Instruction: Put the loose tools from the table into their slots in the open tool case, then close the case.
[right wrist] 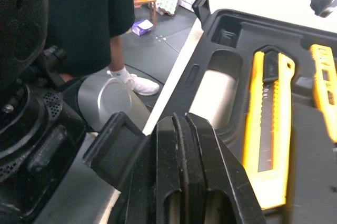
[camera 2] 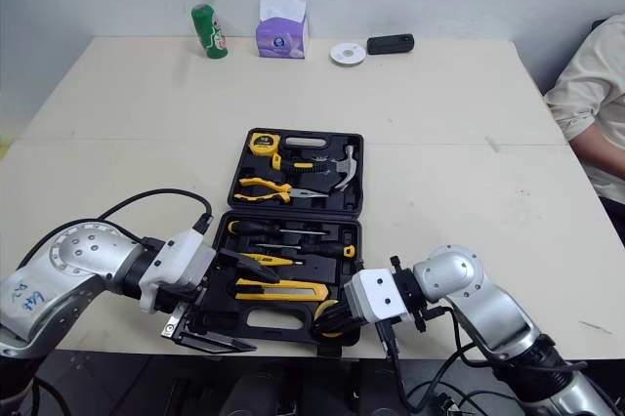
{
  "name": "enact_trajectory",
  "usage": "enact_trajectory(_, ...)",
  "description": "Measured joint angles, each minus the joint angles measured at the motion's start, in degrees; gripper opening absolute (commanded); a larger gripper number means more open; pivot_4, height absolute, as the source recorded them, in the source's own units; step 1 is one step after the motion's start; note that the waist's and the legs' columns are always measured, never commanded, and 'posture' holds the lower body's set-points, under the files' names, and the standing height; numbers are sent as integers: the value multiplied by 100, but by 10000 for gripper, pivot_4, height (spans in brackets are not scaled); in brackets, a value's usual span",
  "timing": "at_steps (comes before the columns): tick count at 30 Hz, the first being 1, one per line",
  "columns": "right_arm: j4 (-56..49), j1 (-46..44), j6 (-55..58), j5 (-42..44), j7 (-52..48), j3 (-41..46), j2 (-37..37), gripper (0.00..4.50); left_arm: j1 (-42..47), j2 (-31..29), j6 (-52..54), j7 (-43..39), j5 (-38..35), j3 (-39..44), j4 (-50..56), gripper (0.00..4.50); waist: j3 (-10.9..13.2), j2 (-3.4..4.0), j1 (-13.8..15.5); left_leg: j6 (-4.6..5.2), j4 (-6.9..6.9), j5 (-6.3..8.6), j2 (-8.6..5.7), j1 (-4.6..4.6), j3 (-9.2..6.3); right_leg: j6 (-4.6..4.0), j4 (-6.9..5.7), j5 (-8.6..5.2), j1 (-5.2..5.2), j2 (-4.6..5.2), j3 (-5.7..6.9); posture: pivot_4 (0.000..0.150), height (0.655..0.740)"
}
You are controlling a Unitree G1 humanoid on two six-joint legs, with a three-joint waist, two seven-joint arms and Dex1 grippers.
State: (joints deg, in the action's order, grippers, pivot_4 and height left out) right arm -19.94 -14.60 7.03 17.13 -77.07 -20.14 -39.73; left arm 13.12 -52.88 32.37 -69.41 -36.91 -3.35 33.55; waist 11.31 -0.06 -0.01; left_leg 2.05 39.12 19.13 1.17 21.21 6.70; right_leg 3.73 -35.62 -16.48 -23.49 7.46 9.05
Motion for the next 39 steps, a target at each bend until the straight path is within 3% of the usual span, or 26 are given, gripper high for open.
enact_trajectory(22, 1074, 294, -1088, 39, 96, -80, 187, 842, 300, 120, -214, -8, 301, -198, -295, 45000, -29, -46, 17, 2, 0, 2, 0, -14, -6, 0, 3, 0, 18, 3, 2, 1500, 7316)
enact_trajectory(34, 1195, 281, -939, 209, 170, -22, 255, 842, 547, 366, -299, 47, 443, -258, -531, 45000, -39, -63, 14, 2, 0, 2, 1, -16, -7, 0, 3, 0, 19, 5, 1, 1500, 7316)
enact_trajectory(39, 1031, 282, -193, 535, 254, 84, 219, 842, 564, 538, -301, 261, 555, -241, -909, 45000, -38, -63, 18, 3, 1, 1, 1, -14, -8, 0, 1, 0, 18, 6, 2, 1500, 7316)
